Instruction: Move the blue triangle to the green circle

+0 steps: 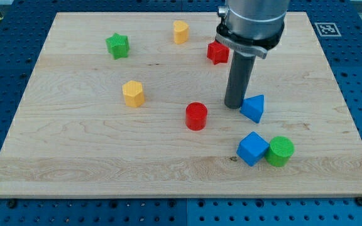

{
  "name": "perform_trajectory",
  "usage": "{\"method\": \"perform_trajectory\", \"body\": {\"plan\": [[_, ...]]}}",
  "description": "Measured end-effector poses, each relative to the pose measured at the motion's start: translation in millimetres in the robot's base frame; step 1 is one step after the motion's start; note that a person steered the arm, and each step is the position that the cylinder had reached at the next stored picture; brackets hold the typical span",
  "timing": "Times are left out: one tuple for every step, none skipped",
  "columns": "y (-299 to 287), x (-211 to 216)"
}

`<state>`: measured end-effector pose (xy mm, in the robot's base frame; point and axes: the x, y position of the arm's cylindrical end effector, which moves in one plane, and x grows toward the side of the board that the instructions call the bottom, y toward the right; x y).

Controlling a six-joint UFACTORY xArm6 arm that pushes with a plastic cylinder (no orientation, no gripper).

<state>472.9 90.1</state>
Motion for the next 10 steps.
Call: {"method": "perform_trajectory", "body": {"plan": [[35.6,20.8],[71.0,19.7],[47.8,4.9],[59.8,-13.8],[90.1,-5.1],[102.3,27.2],[103.4,20.9],[118.9,12.4],[147.1,17.6],[147.3,49.9]]}}
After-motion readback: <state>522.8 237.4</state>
